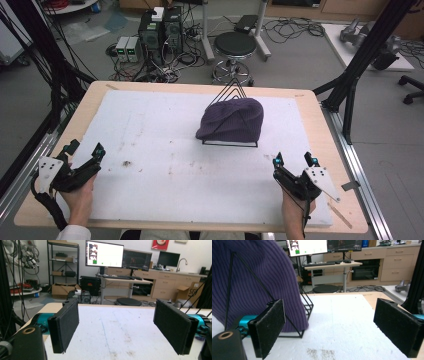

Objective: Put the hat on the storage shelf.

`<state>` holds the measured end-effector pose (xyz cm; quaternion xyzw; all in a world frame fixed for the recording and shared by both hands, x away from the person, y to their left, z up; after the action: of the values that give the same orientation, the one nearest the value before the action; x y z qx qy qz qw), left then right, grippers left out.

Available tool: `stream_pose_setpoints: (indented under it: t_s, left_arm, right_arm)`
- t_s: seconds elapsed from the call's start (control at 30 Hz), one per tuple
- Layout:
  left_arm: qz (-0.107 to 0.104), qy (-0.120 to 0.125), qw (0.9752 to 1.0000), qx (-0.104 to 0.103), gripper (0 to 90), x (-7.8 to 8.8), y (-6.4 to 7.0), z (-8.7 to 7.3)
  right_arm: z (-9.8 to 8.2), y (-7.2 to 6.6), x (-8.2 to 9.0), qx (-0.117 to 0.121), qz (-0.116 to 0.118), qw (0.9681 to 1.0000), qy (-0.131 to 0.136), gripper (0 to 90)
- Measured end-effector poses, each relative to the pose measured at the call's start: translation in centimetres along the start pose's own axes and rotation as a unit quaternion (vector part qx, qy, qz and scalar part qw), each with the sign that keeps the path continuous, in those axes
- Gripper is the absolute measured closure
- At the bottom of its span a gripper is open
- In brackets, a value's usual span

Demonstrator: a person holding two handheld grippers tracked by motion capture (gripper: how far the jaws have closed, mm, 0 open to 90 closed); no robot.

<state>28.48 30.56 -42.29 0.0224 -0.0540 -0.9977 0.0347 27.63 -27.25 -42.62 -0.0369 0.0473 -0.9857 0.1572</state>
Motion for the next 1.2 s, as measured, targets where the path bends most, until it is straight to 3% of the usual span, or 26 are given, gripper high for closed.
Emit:
stream_pose_setpoints:
  t_s: [0.33, 0.4, 1.2]
  left_arm:
    - [-0.008, -0.012, 0.9998, 0.015, 20.8, 0.17, -0.01, -0.55]
    - [-0.01, -0.013, 0.9997, 0.017, 20.8, 0.27, -0.01, -0.61]
    - [-0.014, -0.022, 0.9994, 0.021, 20.9, 0.2, -0.16, -0.93]
  right_arm:
    - [-0.31, -0.27, -0.3, 0.028, 0.005, 0.9996, -0.008, 9.6]
    - [-0.3, -0.06, -0.27, 0.017, 0.001, 0.9998, -0.007, 9.6]
    - [-0.64, 0.38, -0.26, -0.001, 0.01, 0.9999, -0.013, 9.7]
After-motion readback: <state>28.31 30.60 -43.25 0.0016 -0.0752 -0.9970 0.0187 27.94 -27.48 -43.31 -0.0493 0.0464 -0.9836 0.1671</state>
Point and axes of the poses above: each handheld gripper's, and its own axes: x roughly backward along the jaws, z roughly out of its top, y roughly to its right, the point moved 4 cm from there along -x, roughly forward along the jaws, and after that the axes turned 14 degrees about z, right-handed, at the moved point
